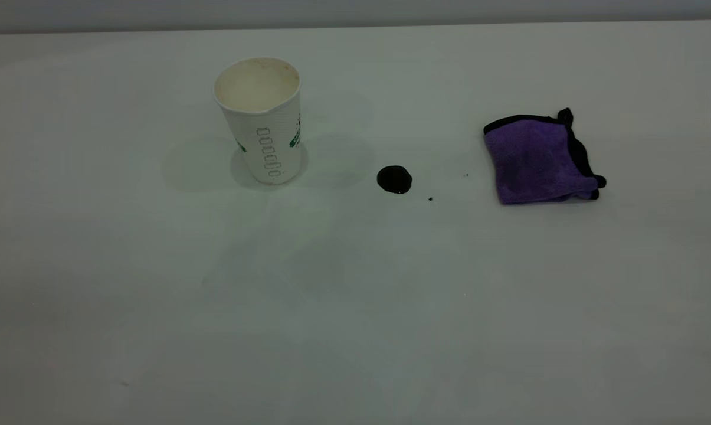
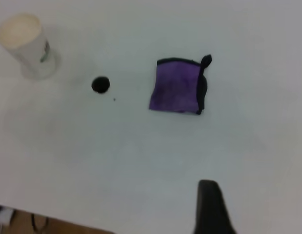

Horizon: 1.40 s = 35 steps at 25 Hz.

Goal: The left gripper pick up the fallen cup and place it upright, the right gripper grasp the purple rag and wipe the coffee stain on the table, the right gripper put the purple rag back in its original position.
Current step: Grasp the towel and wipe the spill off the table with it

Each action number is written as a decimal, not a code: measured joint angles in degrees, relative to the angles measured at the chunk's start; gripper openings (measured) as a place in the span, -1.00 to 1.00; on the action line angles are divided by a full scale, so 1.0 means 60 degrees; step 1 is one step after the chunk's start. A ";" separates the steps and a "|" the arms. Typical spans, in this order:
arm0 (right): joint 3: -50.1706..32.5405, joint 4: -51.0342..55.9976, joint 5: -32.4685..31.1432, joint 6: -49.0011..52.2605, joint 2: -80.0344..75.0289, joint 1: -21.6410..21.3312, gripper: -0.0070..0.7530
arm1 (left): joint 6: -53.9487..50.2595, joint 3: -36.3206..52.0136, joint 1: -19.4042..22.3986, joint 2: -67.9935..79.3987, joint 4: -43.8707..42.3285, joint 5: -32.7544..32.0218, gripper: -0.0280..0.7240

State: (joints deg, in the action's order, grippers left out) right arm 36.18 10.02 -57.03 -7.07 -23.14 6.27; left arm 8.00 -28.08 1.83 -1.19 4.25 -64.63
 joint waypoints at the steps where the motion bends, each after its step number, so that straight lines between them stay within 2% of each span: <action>1: 0.0115 0.0172 0.0287 -0.0339 -0.0795 0.0000 0.49 | 0.0000 0.0000 0.0000 0.0000 0.0000 0.0000 0.61; 4: 0.0355 0.1005 0.0931 -0.1433 -0.2594 0.0000 0.60 | 0.0000 0.0000 0.0000 0.0000 0.0000 0.0000 0.61; 11: 0.1003 0.2164 0.2708 -0.3471 -0.6726 0.0018 0.60 | 0.0000 0.0000 0.0000 -0.0004 0.0000 -0.0010 0.61; 16: 0.1846 0.2214 0.3684 -0.3890 -0.9500 0.0680 0.58 | 0.0000 0.0000 0.0000 -0.0004 0.0000 -0.0010 0.61; 21: 0.2850 0.1671 0.4505 -0.3376 -1.2089 0.1431 0.58 | 0.0000 0.0000 0.0000 -0.0004 0.0000 -0.0010 0.61; 26: 0.4285 0.0565 0.4461 -0.1460 -1.4399 0.1446 0.58 | 0.0000 0.0000 0.0000 -0.0004 0.0000 -0.0010 0.61; 35: 0.6813 -0.0004 0.4320 -0.0918 -1.7278 0.1537 0.58 | 0.0000 0.0000 0.0000 -0.0004 0.0000 -0.0012 0.61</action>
State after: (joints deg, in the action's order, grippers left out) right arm 77.06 9.99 -31.10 -12.58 -126.81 15.49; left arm 8.00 -28.08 1.83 -1.21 4.25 -64.71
